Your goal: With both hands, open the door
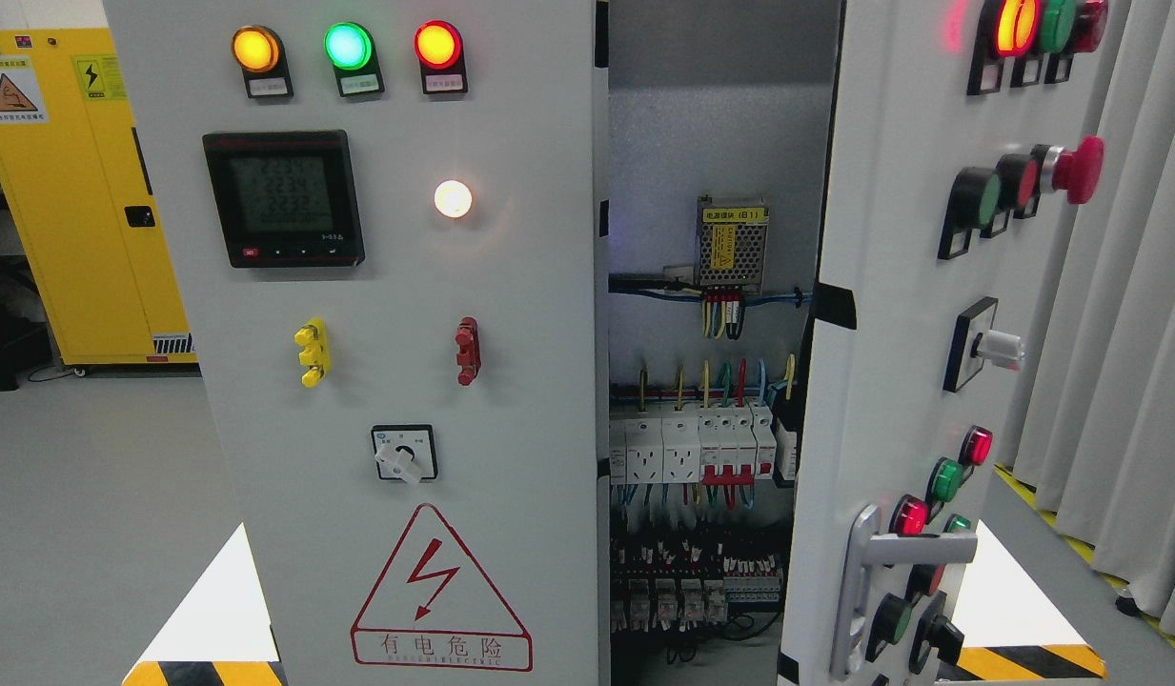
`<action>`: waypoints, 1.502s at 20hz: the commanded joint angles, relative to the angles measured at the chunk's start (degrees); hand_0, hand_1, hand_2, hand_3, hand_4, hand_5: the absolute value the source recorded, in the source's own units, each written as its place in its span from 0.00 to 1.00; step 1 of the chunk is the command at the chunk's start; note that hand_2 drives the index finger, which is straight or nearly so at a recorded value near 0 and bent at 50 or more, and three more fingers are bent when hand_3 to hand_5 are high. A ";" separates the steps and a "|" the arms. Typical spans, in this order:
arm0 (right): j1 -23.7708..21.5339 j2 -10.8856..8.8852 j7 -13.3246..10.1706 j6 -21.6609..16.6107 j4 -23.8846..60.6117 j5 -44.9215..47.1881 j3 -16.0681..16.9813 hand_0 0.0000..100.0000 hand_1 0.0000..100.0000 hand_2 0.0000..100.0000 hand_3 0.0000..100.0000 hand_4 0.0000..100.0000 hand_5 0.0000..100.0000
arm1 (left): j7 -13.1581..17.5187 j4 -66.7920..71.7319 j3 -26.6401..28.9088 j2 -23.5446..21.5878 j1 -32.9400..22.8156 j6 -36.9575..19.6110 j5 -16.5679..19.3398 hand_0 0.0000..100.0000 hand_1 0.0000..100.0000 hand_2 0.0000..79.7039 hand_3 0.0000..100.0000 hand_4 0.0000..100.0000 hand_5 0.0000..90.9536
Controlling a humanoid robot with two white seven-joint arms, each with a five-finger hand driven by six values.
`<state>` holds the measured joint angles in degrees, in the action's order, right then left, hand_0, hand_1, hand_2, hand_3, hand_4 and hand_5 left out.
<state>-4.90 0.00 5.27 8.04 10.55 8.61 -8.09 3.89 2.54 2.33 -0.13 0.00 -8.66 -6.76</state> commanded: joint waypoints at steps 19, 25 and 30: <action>-0.02 -1.41 0.00 0.05 0.00 0.00 0.00 0.22 0.01 0.00 0.00 0.00 0.00 | 6.47 -51.31 -0.40 -1.80 -14.68 -5.31 -0.18 0.00 0.00 0.00 0.00 0.00 0.00; -0.02 -1.32 0.00 0.05 0.00 0.00 0.00 0.22 0.01 0.00 0.00 0.00 0.00 | 43.96 -59.21 0.57 -2.24 -15.12 -8.31 -3.15 0.00 0.00 0.00 0.00 0.00 0.00; -0.02 -1.41 0.00 0.05 0.00 0.00 0.00 0.22 0.01 0.00 0.00 0.00 0.00 | 48.76 -72.04 0.22 -5.49 -14.77 -7.87 -7.12 0.00 0.00 0.00 0.00 0.00 0.00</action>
<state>-4.92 0.00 5.27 8.04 10.55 8.61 -8.09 49.19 -46.37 2.22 -2.44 -14.52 -16.65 -10.82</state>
